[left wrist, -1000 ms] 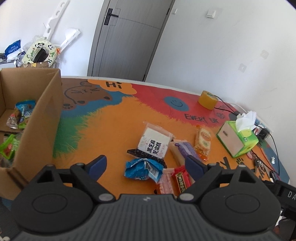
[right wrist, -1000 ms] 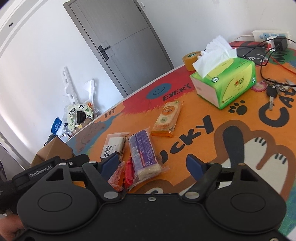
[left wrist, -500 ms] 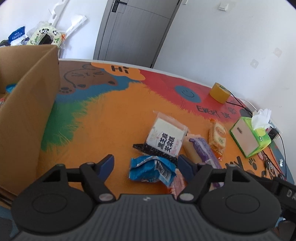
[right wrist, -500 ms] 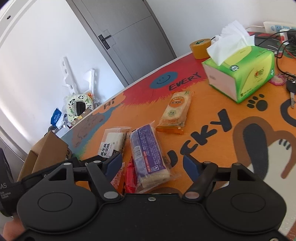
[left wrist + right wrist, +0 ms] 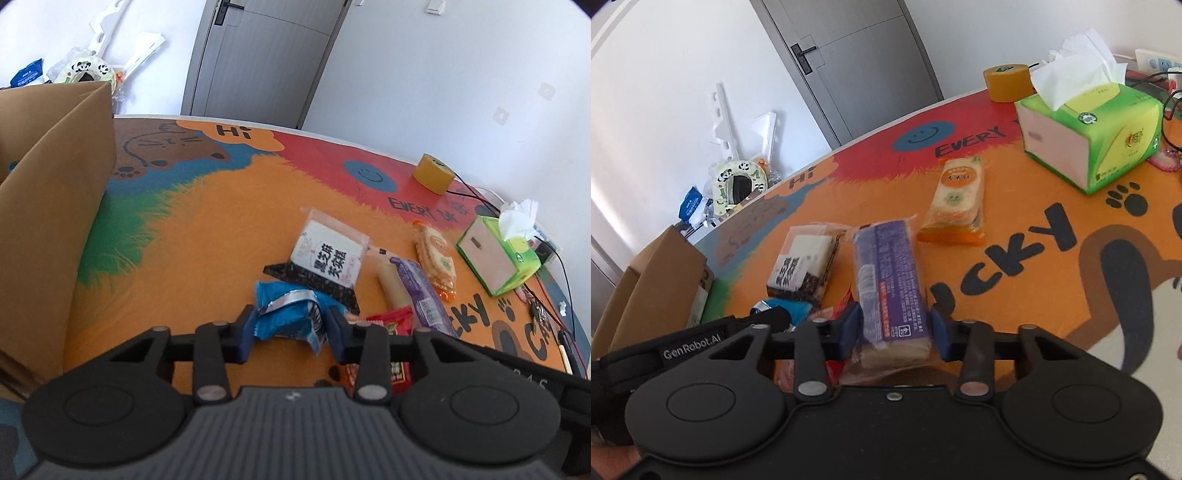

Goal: Organize snacks
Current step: 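Grasp the blue chip bag with the left tool while the right tool grasps the purple wafer bar, then carry the blue chip bag and purple wafer bar toward the cardboard box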

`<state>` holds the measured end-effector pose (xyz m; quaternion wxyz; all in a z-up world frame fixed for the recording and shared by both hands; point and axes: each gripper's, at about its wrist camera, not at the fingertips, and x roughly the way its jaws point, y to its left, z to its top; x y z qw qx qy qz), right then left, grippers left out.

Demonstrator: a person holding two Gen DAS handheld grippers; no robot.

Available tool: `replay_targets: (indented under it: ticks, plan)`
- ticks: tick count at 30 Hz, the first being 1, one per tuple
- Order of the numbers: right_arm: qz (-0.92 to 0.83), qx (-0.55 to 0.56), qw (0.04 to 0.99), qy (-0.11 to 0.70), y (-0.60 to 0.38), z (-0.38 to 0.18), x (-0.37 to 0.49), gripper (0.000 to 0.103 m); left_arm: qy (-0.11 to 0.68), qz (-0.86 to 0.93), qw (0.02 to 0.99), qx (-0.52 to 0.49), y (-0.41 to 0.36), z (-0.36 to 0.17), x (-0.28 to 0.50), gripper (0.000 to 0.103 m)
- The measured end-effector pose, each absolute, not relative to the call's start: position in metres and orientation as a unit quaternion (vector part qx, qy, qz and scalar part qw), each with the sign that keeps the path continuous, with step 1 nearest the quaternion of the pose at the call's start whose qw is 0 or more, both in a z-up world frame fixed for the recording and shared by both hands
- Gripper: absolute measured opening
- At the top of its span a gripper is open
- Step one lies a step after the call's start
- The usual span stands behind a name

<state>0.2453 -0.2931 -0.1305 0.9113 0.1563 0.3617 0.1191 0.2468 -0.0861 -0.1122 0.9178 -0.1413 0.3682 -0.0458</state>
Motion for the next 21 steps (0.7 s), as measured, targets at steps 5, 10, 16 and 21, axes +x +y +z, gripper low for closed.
replay_targets:
  ticks: [5, 10, 16, 21]
  plan:
    - [0.115, 0.159, 0.911, 0.361, -0.3, -0.13, 0.229, 0.037, 0.366, -0.05, 0.918, -0.144, -0.085, -0.108, 0.236, 0.032]
    - [0.108, 0.159, 0.912, 0.363, -0.308, -0.128, 0.21, 0.036, 0.366, -0.056, 0.917, -0.15, -0.084, -0.109, 0.224, 0.03]
    - [0.104, 0.165, 0.911, 0.365, -0.319, -0.128, 0.189, 0.036, 0.362, -0.056, 0.917, -0.156, -0.082, -0.107, 0.209, 0.03]
    - [0.106, 0.167, 0.91, 0.363, -0.319, -0.128, 0.186, 0.044, 0.358, -0.063, 0.917, -0.162, -0.081, -0.103, 0.196, 0.03]
